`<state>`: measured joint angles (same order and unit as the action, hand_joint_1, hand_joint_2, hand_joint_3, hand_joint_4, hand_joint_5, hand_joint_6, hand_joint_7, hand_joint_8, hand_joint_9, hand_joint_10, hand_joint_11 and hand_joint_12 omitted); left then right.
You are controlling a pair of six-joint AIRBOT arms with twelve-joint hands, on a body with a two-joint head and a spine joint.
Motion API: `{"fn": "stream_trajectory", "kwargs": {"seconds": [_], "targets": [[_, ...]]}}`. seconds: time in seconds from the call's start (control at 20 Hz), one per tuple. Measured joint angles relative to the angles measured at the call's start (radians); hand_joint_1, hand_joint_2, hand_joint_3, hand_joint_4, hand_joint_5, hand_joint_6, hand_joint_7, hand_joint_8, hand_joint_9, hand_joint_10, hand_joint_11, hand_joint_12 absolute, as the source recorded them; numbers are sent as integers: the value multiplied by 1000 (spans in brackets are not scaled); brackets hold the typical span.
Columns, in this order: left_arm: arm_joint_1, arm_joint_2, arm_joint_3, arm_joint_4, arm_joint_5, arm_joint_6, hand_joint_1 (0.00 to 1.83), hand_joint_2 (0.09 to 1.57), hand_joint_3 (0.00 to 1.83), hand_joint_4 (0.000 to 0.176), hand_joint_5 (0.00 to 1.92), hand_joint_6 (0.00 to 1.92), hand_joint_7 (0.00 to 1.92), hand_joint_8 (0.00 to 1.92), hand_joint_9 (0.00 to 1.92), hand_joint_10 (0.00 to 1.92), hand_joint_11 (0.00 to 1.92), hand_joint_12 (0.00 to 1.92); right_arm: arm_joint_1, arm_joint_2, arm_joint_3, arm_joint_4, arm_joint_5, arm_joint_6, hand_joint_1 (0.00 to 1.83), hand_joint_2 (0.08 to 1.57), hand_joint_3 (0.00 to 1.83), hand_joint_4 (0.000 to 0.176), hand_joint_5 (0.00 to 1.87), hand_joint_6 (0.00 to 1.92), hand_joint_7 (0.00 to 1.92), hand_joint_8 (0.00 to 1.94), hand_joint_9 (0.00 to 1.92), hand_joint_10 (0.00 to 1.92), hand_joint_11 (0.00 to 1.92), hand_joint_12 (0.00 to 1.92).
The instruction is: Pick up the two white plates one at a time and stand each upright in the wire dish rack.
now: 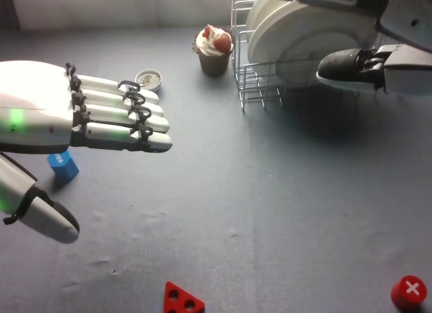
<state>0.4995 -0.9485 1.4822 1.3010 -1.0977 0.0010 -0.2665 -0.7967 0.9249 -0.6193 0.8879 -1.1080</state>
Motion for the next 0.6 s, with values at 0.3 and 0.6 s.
{"fn": "stream_trajectory", "kwargs": {"seconds": [0.3, 0.6], "targets": [[2, 0, 0, 5, -7, 0, 0, 994, 5, 0, 0, 0, 3, 0, 1, 0, 8, 0, 2, 3, 47, -224, 109, 375, 801, 952, 0, 60, 275, 0, 300, 2, 283, 1, 346, 10], [4, 2, -2, 3, -17, 0, 0, 1012, 9, 0, 0, 0, 0, 0, 0, 0, 0, 0, 16, -11, 58, -287, 243, 554, 653, 966, 0, 57, 161, 4, 206, 0, 259, 3, 318, 24]]}}
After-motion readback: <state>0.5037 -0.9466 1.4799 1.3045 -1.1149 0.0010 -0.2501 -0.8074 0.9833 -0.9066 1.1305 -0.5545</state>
